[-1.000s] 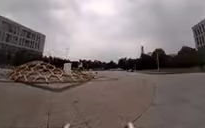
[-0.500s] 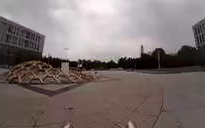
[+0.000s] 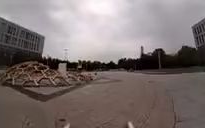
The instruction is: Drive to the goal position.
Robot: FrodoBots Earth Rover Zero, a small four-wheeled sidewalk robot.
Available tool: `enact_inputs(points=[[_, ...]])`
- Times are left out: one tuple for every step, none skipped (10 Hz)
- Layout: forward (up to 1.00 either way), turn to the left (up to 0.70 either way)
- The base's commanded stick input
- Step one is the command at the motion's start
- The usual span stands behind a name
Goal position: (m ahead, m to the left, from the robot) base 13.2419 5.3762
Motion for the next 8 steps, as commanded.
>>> enact_inputs(points=[[0.69,0.0],[0.69,0.0],[0.69,0.0],[0.69,0.0],[0.69,0.0],[0.69,0.0],[0.69,0.0],[0.69,0.0]])
